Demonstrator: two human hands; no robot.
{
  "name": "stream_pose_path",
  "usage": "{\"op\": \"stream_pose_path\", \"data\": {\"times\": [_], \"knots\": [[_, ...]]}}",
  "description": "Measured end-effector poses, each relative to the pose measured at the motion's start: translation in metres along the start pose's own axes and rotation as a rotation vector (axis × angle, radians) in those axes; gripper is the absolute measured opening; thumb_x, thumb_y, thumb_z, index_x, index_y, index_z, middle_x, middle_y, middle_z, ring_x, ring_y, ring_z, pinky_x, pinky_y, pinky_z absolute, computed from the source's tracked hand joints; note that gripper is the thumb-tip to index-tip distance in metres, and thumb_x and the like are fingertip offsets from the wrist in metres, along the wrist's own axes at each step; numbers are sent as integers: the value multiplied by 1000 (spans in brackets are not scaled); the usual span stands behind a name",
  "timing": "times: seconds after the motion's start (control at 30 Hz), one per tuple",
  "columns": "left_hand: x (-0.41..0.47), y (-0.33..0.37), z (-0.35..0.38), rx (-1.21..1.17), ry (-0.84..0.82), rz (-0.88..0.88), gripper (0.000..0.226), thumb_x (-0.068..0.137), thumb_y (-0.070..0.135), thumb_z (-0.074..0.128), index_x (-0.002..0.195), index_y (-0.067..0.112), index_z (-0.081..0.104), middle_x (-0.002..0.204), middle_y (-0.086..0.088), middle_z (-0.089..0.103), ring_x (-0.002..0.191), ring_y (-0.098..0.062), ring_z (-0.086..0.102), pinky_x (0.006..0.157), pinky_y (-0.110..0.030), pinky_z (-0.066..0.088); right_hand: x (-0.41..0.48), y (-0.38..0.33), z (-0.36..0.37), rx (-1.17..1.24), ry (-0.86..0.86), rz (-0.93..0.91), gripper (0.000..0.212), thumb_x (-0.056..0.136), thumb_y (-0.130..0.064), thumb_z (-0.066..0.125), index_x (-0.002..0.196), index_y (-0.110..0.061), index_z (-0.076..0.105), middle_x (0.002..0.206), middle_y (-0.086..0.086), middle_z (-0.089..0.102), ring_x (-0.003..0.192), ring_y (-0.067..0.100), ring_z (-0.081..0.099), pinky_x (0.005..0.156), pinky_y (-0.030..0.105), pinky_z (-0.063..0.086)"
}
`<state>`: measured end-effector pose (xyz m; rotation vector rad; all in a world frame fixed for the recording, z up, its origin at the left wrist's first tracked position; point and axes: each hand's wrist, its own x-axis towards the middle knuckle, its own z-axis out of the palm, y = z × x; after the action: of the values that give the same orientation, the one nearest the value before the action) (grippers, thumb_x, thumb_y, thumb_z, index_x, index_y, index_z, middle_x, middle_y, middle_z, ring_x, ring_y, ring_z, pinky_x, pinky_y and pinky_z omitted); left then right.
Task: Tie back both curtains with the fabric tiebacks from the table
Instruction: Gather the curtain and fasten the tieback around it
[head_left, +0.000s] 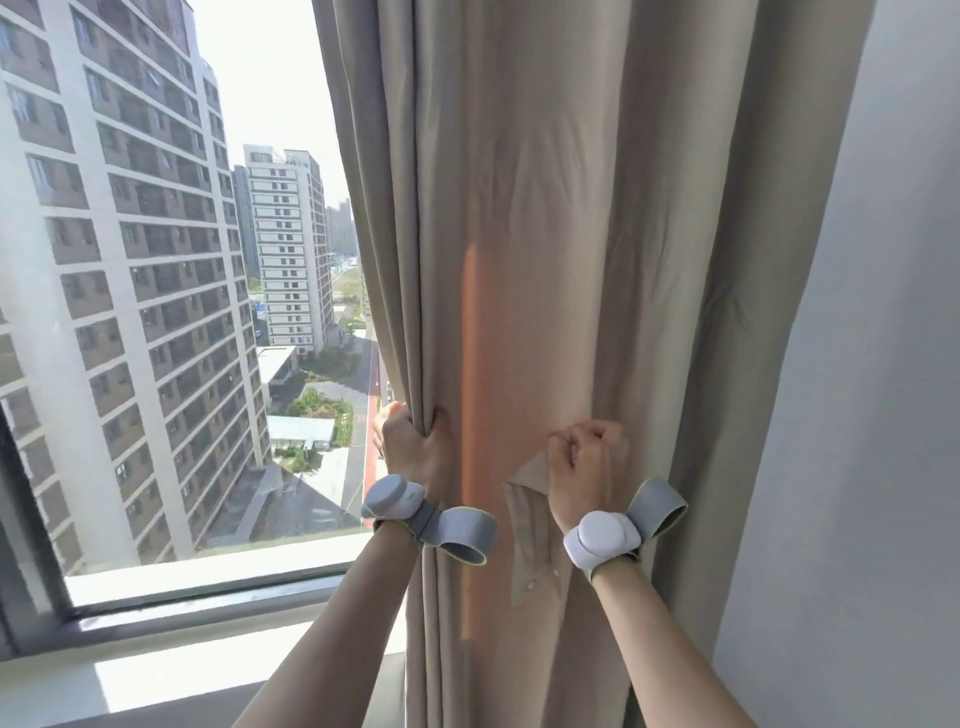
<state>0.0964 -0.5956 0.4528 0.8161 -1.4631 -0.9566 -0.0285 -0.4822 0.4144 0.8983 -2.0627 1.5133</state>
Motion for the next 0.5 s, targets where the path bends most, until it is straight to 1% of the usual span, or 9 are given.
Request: {"op": "stream_pose_path", "data": {"times": [0.07, 0.17, 0.2, 0.23, 0.27, 0.3, 0.37, 0.43, 0.5], "knots": [[-4, 3, 1, -26, -17, 14, 44, 86, 3, 59, 53, 14, 31, 64, -6, 36, 50, -16, 30, 50, -28, 27, 0, 6, -1, -5, -5, 28, 26, 88, -19, 58, 64, -11, 57, 104, 15, 54, 103, 33, 49, 89, 44, 45], [-7, 3, 2, -41, -48, -3, 42, 87, 3, 57, 55, 13, 33, 57, -4, 35, 47, -14, 28, 45, -24, 25, -2, 13, -1, 21, -58, 89, 29, 91, -19, 54, 63, -15, 50, 116, 20, 58, 120, 35, 46, 95, 44, 44], [-8, 3, 2, -38, -57, -8, 39, 88, 4, 57, 57, 12, 36, 55, -4, 35, 47, -15, 29, 43, -23, 26, -3, 14, 0, 35, -81, 106, 31, 92, -17, 53, 62, -15, 47, 116, 20, 60, 124, 32, 46, 94, 42, 43], [-8, 3, 2, -38, -71, -10, 35, 89, 4, 57, 59, 9, 39, 54, -5, 37, 48, -15, 30, 43, -23, 27, -4, 15, 0, 63, -99, 117, 33, 92, -14, 53, 60, -12, 46, 107, 19, 62, 121, 30, 48, 88, 39, 43], [-9, 3, 2, -41, -88, -8, 31, 89, 5, 58, 62, 6, 43, 55, -6, 38, 49, -16, 32, 42, -22, 28, -6, 16, 1, 107, -110, 123, 35, 91, -9, 53, 58, -6, 44, 93, 17, 62, 111, 30, 51, 79, 37, 41], [-10, 4, 3, -46, -102, -1, 27, 89, 5, 58, 65, 4, 46, 56, -7, 40, 49, -16, 34, 40, -19, 29, -7, 15, 1, 155, -120, 129, 36, 90, -5, 54, 57, 1, 43, 80, 13, 56, 94, 32, 53, 73, 39, 38], [-12, 5, 4, -50, -113, 14, 20, 88, 4, 60, 71, 0, 52, 58, -7, 45, 49, -15, 38, 38, -13, 31, -9, 12, 1, 212, -149, 135, 37, 89, -2, 54, 57, 7, 39, 69, 6, 43, 65, 29, 41, 63, 40, 34], [-15, 7, 6, -59, -125, 21, 12, 87, 6, 63, 79, -2, 58, 63, -9, 53, 51, -16, 45, 39, -13, 35, -12, 10, 0, 268, -168, 141, 38, 87, 0, 54, 56, 5, 33, 63, -1, 35, 58, 17, 28, 57, 37, 27], [-17, 9, 8, -80, -152, 17, 12, 85, 9, 66, 88, -2, 61, 68, -14, 57, 54, -18, 49, 43, -18, 40, -14, 7, -1, 312, -176, 144, 43, 87, 1, 54, 52, -6, 29, 56, -7, 30, 54, 10, 21, 53, 30, 22]]}}
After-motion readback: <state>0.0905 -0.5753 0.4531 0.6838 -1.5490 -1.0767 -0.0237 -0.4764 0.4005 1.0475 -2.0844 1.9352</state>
